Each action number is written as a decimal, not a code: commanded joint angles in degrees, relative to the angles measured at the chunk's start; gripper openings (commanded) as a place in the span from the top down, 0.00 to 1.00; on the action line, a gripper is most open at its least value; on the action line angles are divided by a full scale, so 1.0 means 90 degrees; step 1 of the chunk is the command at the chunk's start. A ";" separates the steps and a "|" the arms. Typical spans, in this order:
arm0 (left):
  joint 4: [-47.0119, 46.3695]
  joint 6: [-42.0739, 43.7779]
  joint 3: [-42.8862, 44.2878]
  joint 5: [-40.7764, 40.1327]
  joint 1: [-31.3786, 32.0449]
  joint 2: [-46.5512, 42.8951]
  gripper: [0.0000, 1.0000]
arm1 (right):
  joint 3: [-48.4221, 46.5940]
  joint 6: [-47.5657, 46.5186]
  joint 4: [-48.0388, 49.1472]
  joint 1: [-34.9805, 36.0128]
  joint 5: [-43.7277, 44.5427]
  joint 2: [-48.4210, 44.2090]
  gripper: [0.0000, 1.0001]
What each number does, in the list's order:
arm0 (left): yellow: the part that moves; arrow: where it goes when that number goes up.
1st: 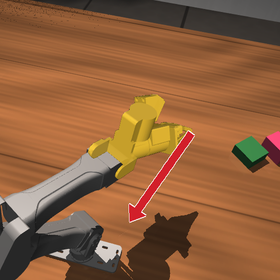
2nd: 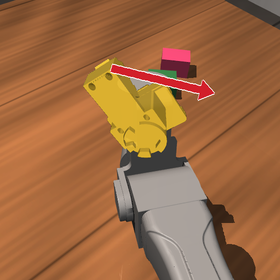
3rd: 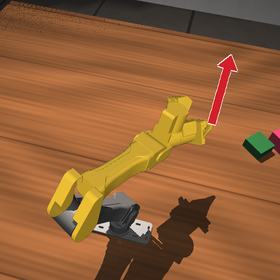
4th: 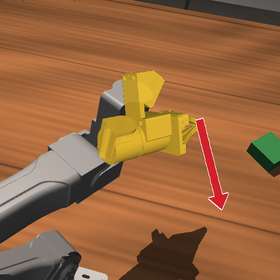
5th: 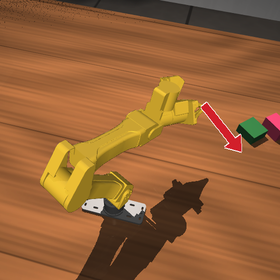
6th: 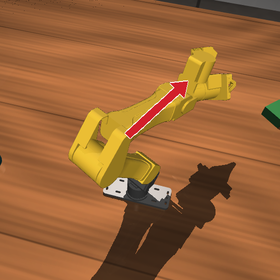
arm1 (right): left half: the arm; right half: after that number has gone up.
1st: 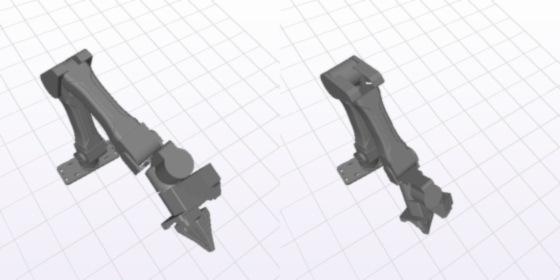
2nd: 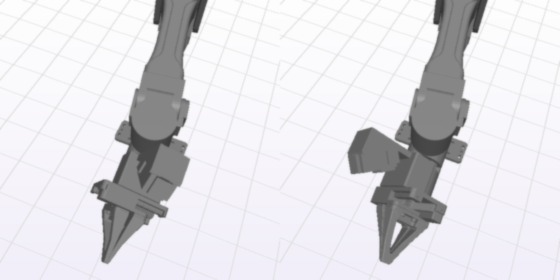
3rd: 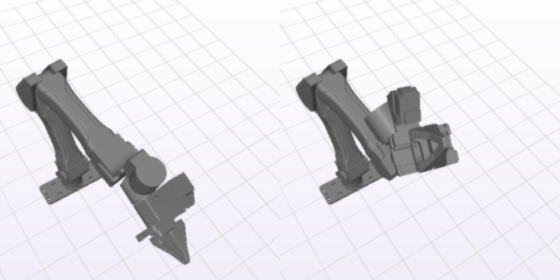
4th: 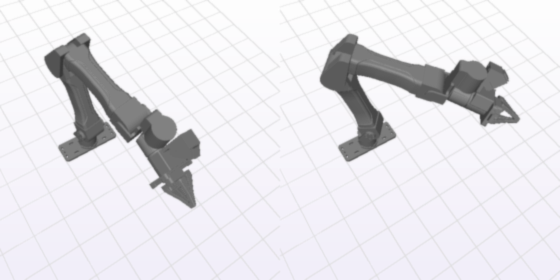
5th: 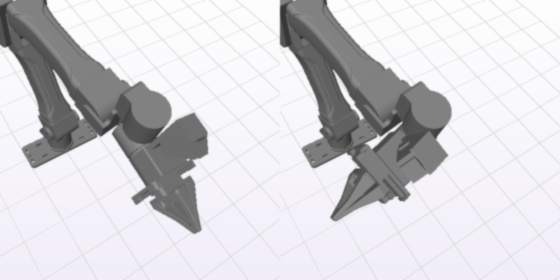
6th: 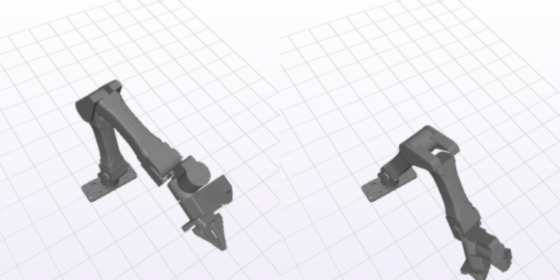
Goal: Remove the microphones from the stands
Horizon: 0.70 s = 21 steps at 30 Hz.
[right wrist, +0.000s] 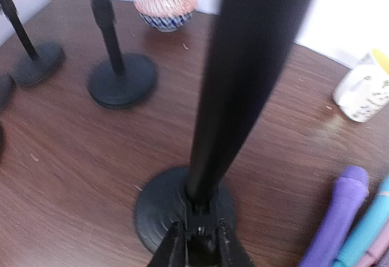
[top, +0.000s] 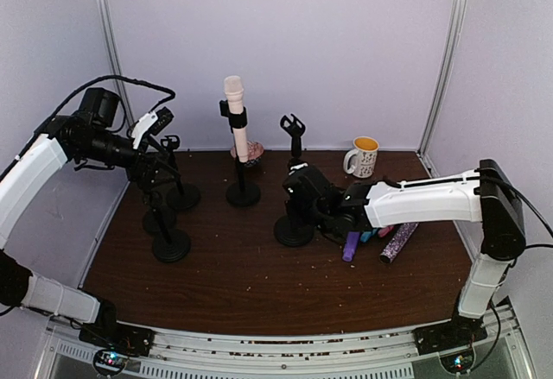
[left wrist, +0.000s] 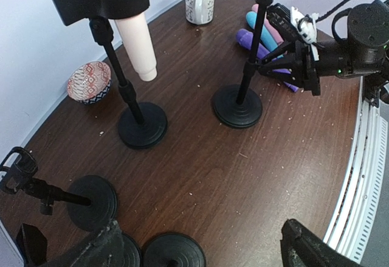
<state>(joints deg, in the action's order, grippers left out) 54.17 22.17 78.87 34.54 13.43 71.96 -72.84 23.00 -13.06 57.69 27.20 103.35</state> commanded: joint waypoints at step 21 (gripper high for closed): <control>-0.0043 0.0021 0.0074 0.0100 -0.0040 -0.0203 0.08 | 0.1485 0.0708 -0.0402 -0.1020 -0.2580 -0.2802 0.19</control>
<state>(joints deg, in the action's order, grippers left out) 54.37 22.17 79.31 34.72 13.43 71.24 -61.63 25.89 -21.41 50.94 13.69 79.24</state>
